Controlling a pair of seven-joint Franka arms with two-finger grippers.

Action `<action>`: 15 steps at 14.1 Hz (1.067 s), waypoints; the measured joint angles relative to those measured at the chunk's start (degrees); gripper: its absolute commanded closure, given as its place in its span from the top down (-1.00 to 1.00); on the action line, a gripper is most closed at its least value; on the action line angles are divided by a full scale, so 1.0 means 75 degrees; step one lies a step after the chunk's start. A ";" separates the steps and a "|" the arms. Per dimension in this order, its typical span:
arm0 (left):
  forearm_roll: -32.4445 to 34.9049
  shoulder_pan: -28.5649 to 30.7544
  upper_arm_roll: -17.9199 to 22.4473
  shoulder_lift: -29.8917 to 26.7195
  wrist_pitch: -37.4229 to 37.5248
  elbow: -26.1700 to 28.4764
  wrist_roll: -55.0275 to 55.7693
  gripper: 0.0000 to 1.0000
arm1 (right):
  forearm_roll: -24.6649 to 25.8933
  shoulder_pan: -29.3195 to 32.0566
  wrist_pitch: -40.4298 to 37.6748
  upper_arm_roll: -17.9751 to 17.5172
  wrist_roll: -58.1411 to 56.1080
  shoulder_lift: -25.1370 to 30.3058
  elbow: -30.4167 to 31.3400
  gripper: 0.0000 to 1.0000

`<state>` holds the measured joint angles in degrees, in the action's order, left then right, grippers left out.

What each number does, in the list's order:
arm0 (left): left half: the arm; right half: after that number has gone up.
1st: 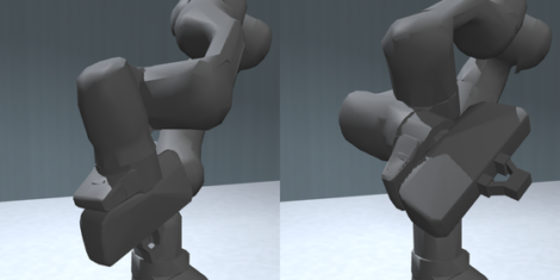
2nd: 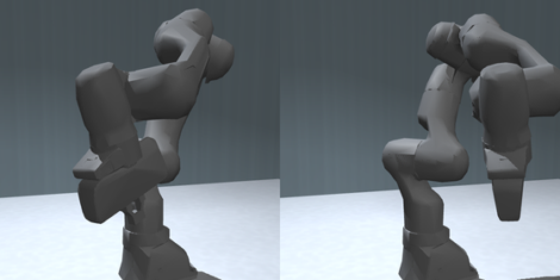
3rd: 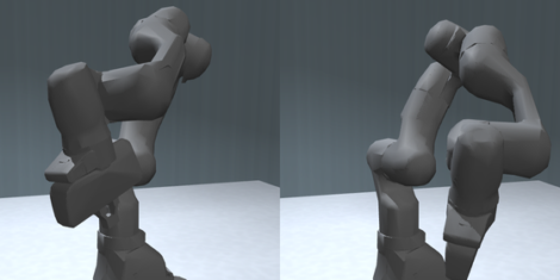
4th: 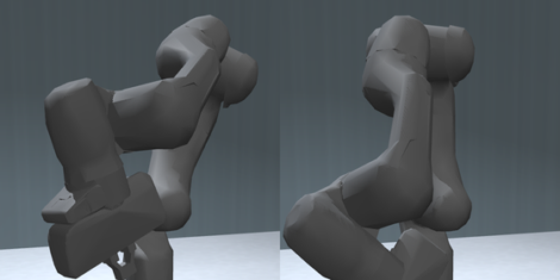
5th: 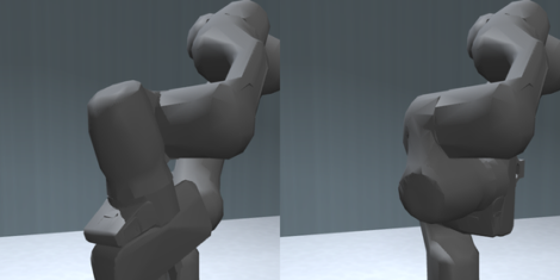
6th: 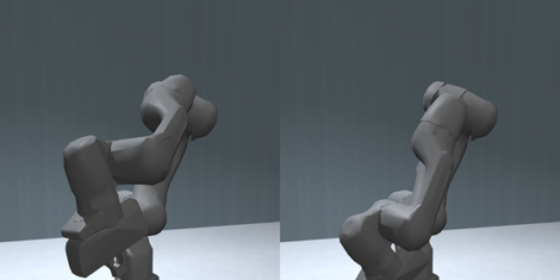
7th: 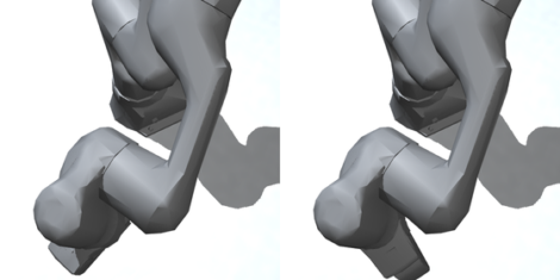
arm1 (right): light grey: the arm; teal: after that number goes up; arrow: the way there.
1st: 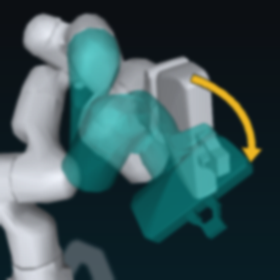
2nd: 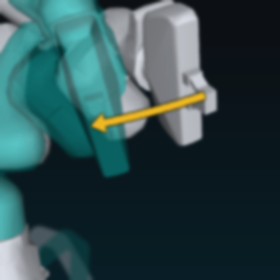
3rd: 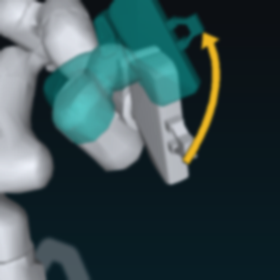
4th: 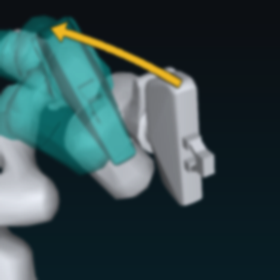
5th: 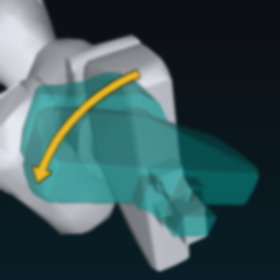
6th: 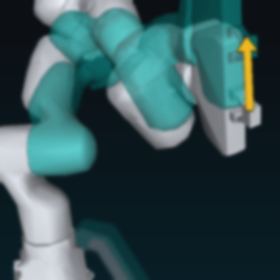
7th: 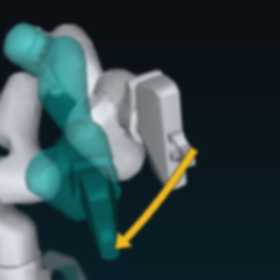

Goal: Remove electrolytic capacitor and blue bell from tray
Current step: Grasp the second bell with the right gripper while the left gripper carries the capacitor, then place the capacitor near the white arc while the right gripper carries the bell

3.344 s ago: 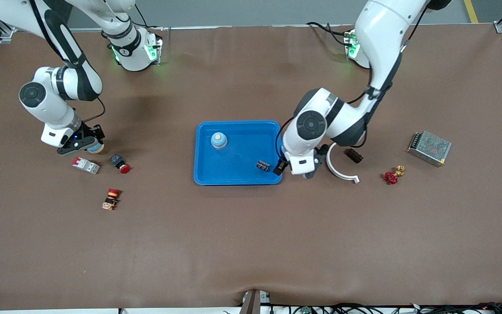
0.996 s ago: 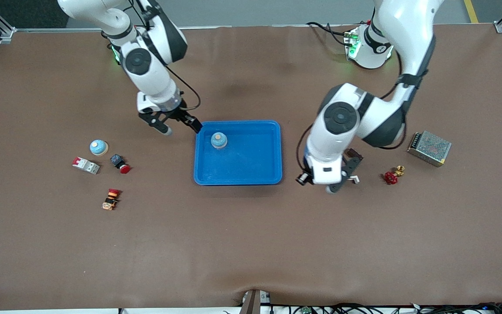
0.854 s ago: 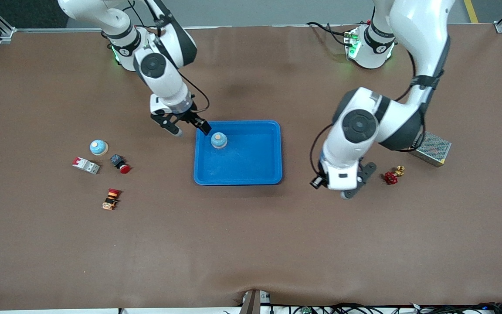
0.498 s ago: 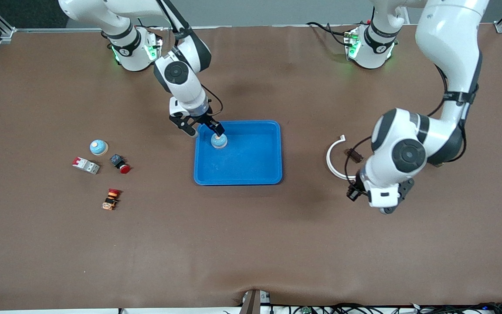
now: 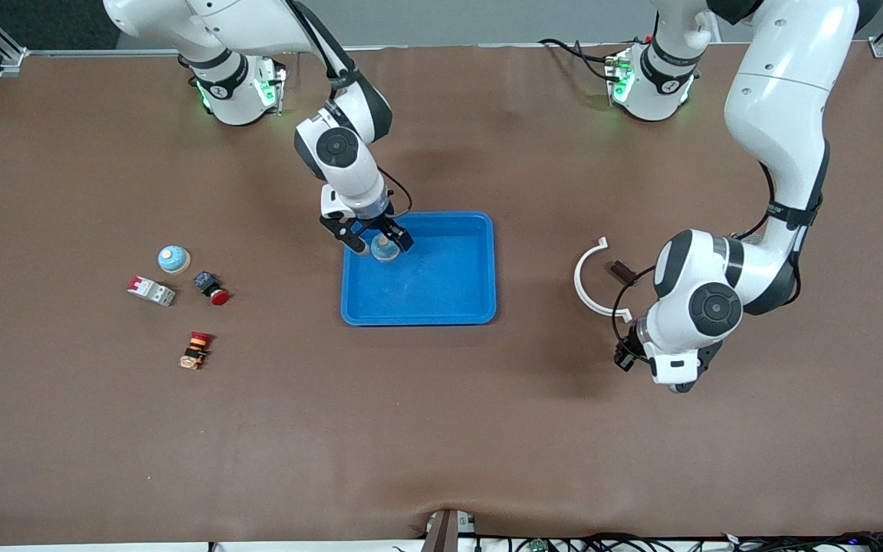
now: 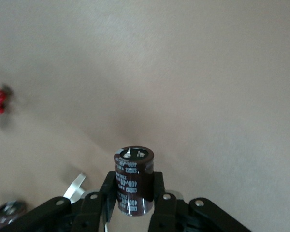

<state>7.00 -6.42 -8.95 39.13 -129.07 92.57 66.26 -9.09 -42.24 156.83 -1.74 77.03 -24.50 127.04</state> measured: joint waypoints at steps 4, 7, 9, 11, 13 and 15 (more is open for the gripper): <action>0.0306 0.0069 0.0080 0.0277 -0.0480 -0.0025 0.0000 -1.00 | 0.0029 -0.0002 -0.0003 0.0021 -0.0001 -0.0202 -0.0132 -0.19; 0.0309 0.0068 0.0089 0.0445 -0.0652 -0.0034 0.0000 -0.27 | 0.0034 -0.0003 -0.0013 0.0021 -0.0001 -0.0215 -0.0153 -1.00; 0.0324 0.0063 0.0089 0.0519 -0.0778 -0.0039 0.0000 0.99 | 0.0034 -0.0004 -0.0030 0.0023 0.0038 -0.0210 -0.0184 -1.00; 0.0342 0.0046 0.0087 0.0529 -0.0801 -0.0079 0.0000 1.00 | 0.0034 -0.0004 -0.0281 0.0037 0.0091 -0.0214 -0.0309 -1.00; 0.0362 0.0040 0.0085 0.0500 -0.0800 -0.0184 0.0000 1.00 | 0.0034 -0.0004 -0.1234 0.0067 0.0179 -0.0212 -0.0802 -1.00; 0.0384 0.0083 0.0087 0.0322 -0.0660 -0.0277 -0.0162 1.00 | 0.0125 -0.0004 -0.2503 0.0115 0.0303 -0.0200 -0.1622 -1.00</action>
<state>9.88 -5.80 -8.30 41.54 -134.02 90.49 65.05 -8.16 -42.26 138.06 -0.88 79.31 -26.00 114.87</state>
